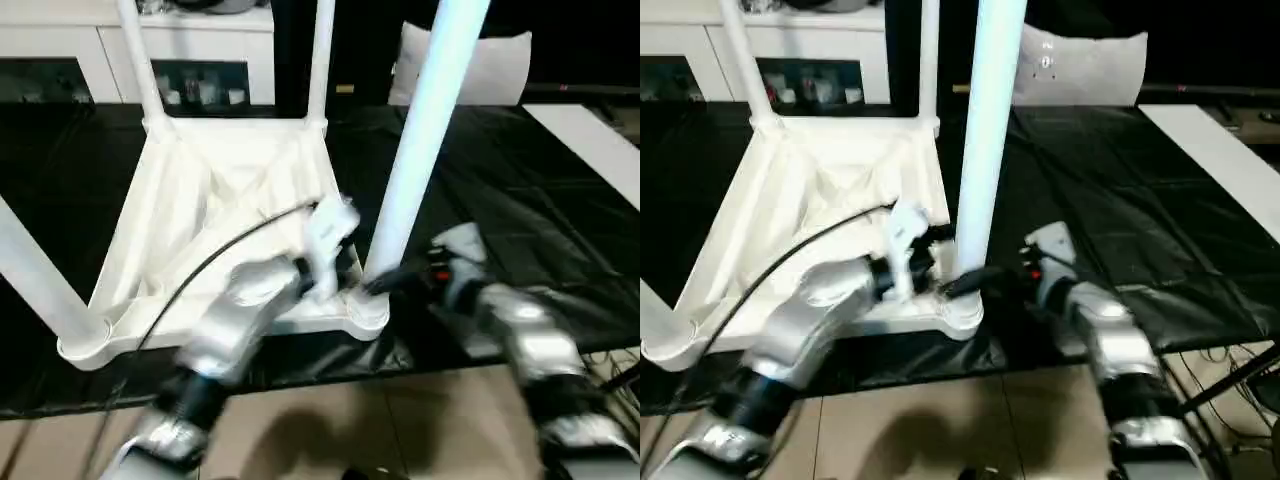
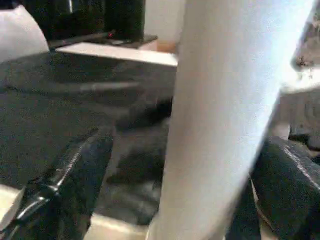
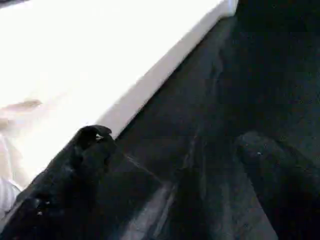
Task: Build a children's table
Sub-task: Rotate table base
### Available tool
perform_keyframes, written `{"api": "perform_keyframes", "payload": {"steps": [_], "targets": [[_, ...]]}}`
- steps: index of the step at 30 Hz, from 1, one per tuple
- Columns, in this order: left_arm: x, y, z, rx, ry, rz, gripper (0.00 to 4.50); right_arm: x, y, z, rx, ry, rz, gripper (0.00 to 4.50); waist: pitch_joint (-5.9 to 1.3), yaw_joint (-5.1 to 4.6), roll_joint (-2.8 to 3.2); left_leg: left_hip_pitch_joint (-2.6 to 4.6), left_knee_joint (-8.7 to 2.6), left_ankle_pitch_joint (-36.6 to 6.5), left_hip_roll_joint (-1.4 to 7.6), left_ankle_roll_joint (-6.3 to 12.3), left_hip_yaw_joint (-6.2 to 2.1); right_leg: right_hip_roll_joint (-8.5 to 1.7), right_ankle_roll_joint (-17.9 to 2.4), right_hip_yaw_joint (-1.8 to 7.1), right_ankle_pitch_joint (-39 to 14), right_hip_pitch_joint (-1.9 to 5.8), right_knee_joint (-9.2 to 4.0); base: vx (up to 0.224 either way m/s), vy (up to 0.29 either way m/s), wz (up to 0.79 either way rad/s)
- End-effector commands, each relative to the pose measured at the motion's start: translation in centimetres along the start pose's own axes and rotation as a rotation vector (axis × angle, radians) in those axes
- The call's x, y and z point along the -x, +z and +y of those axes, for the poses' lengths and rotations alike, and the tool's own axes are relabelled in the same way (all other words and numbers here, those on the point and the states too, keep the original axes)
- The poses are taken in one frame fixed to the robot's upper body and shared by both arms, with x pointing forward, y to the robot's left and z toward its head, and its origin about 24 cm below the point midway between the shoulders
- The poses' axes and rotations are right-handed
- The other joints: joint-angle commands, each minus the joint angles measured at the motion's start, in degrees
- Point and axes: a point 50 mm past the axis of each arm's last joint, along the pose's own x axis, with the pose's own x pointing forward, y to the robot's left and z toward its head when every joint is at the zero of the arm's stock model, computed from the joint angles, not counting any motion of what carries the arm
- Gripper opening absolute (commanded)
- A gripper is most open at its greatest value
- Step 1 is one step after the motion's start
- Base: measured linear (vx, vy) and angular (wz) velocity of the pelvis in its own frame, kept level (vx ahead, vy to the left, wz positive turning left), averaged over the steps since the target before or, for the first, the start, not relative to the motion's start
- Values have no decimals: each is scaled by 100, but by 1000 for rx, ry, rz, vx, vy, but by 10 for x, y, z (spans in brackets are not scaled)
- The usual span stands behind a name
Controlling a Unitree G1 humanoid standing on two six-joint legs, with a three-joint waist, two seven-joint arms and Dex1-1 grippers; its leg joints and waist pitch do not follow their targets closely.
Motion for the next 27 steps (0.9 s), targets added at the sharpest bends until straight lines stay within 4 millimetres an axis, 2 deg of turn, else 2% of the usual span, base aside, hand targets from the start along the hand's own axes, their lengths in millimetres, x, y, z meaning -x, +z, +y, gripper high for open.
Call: {"api": "perform_keyframes", "payload": {"steps": [1, 2, 3, 6, 7, 9, 12, 13, 18, 24, 27], "targets": [[8, -1, -4, -37, -74, 40, 446, 7, 5, -1, -12, 30, 7, 450, -373, 32, 32, -102, -386, -713, 58, 466, 62, -291, -277, 298, -2521, 423, -472, 0, 0, 0], [14, -4, -2, -40, -88, 75, 446, 10, 6, 0, -11, 35, 7, 450, -375, 46, 45, -90, -404, -741, 84, 460, 45, -303, -286, 313, -2457, 419, -447, 0, 0, 0], [20, -8, 0, -49, -94, 109, 446, 11, 7, 0, -17, 38, 13, 450, -373, 31, 18, -97, -401, -732, 81, 451, 54, -297, -294, 312, -2443, 417, -447, 0, 0, 0], [39, -17, 12, -113, -85, 218, 446, 15, 13, 6, 21, 79, 4, 450, -370, 55, 34, -90, -407, -658, 73, 427, 51, -293, -273, 318, -2386, 414, -436, 0, 0, 0], [43, -19, 17, -127, -76, 246, 446, 15, 15, 10, 40, 113, 8, 450, -370, 47, 17, -94, -405, -713, 57, 417, 53, -285, -194, 309, -2459, 422, -451, 0, 0, 0], [49, -22, 22, -152, -78, 300, 446, 17, 18, 14, 105, 167, 26, 450, -364, 61, 38, -83, -408, -730, 54, 391, 50, -296, -146, 305, -2557, 414, -467, 0, 0, 0], [51, -24, 24, -167, -103, 335, 429, 22, 18, 19, 97, 252, 46, 450, -370, 72, 32, -84, -407, -751, 56, 385, 49, -310, -144, 310, -2577, 423, -469, 0, 0, 0], [52, -25, 24, -177, -120, 355, 415, 24, 19, 21, 104, 281, 42, 450, -375, 95, 11, -86, -407, -715, 77, 407, 48, -324, -196, 325, -2483, 421, -445, 0, 0, 0], [53, -29, 25, -206, -148, 405, 384, 30, 20, 19, 110, 291, 47, 450, -376, 124, 16, -99, -409, -606, 76, 380, 48, -337, -267, 329, -2393, 431, -424, 0, 0, 0], [54, -27, 27, -171, -158, 397, 334, 38, 23, 15, 114, 290, 55, 450, -365, 133, 18, -99, -397, -703, 51, 366, 58, -334, -133, 304, -2674, 426, -486, 0, 0, 0], [58, -23, 23, -147, -165, 399, 306, 43, 26, 11, 112, 291, 45, 450, -374, 149, 25, -89, -404, -693, 78, 354, 46, -341, -230, 310, -2575, 423, -461, 0, 0, 0]]}}
